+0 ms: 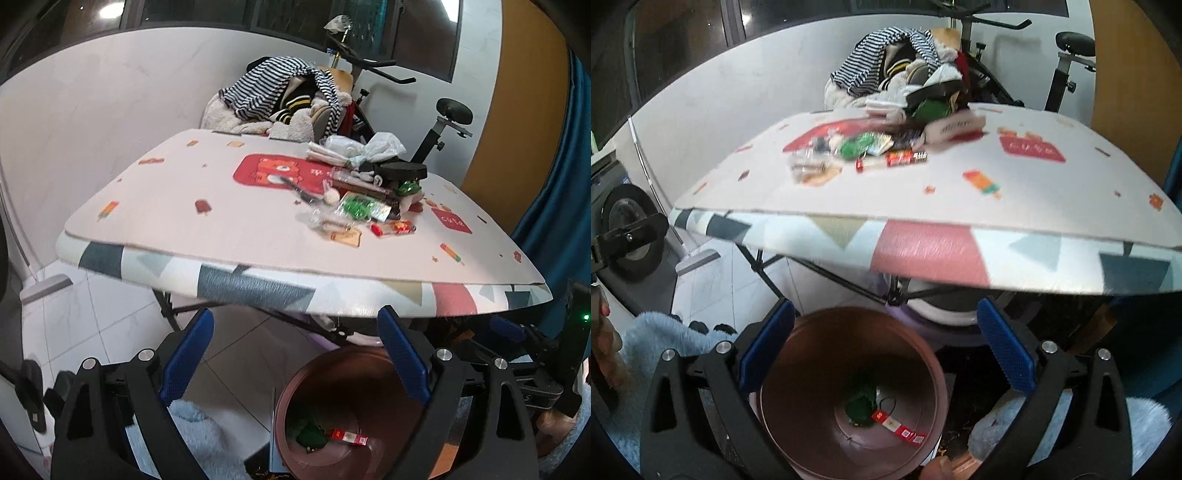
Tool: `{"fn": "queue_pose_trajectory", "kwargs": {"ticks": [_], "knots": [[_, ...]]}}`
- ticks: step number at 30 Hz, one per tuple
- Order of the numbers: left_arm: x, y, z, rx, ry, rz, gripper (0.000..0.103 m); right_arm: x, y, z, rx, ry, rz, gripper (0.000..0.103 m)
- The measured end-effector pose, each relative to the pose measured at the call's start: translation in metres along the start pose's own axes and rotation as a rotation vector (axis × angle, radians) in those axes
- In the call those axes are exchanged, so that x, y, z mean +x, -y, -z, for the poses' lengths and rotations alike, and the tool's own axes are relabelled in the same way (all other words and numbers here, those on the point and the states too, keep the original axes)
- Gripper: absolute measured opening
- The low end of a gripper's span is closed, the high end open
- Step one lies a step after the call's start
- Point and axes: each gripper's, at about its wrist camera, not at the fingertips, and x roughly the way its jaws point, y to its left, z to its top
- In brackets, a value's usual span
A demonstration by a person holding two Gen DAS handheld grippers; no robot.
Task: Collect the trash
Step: 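Move the left tool to the clear plastic bag and grasp it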
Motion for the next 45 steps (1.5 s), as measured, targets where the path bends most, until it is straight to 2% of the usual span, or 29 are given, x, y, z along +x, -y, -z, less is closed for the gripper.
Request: {"fn": "queue_pose_trajectory", "kwargs": {"ticks": [5, 8, 15, 20, 22, 27, 29, 31, 35, 37, 38, 39, 40, 42, 45], "knots": [[0.004, 0.008, -0.024, 0.017, 0.012, 0.019, 0.088, -0.005, 0.004, -0.021, -0.035, 0.022, 0.086, 0.097], [0.009, 0.011, -0.036, 0.012, 0.003, 0.031, 0.088, -0.007, 0.012, -0.032, -0.008, 0.034, 0.098, 0.097], [0.035, 0.015, -0.057, -0.006, -0.039, 0.059, 0.088, 0.004, 0.031, -0.048, 0.027, -0.007, 0.149, 0.097], [0.06, 0.016, -0.065, -0.011, -0.082, 0.07, 0.086, 0.014, 0.037, -0.056, 0.026, -0.03, 0.149, 0.097], [0.07, 0.017, -0.069, -0.015, -0.099, 0.079, 0.083, 0.018, 0.042, -0.06, 0.04, -0.032, 0.146, 0.097], [0.099, 0.017, -0.086, -0.081, -0.136, 0.116, 0.079, 0.028, 0.053, -0.069, 0.085, -0.039, 0.143, 0.097], [0.114, 0.016, -0.095, -0.121, -0.153, 0.139, 0.075, 0.032, 0.058, -0.072, 0.109, -0.039, 0.136, 0.097], [0.13, 0.018, -0.101, -0.133, -0.175, 0.157, 0.067, 0.033, 0.059, -0.074, 0.117, -0.035, 0.134, 0.097], [0.161, 0.024, -0.102, -0.142, -0.229, 0.134, 0.064, 0.036, 0.062, -0.078, 0.116, -0.033, 0.13, 0.097], [0.174, 0.023, -0.099, -0.15, -0.253, 0.12, 0.059, 0.037, 0.063, -0.078, 0.113, -0.034, 0.129, 0.097], [0.178, 0.022, -0.098, -0.15, -0.26, 0.111, 0.055, 0.038, 0.063, -0.078, 0.113, -0.036, 0.127, 0.097], [0.183, 0.022, -0.096, -0.144, -0.268, 0.107, 0.039, 0.038, 0.063, -0.078, 0.112, -0.037, 0.124, 0.097], [0.185, 0.021, -0.096, -0.133, -0.265, 0.101, 0.03, 0.039, 0.064, -0.078, 0.111, -0.039, 0.117, 0.097], [0.182, 0.019, -0.095, -0.124, -0.257, 0.109, 0.024, 0.041, 0.064, -0.078, 0.114, -0.042, 0.097, 0.097], [0.177, 0.016, -0.091, -0.108, -0.258, 0.106, 0.023, 0.047, 0.061, -0.08, 0.104, -0.052, 0.084, 0.097]]}}
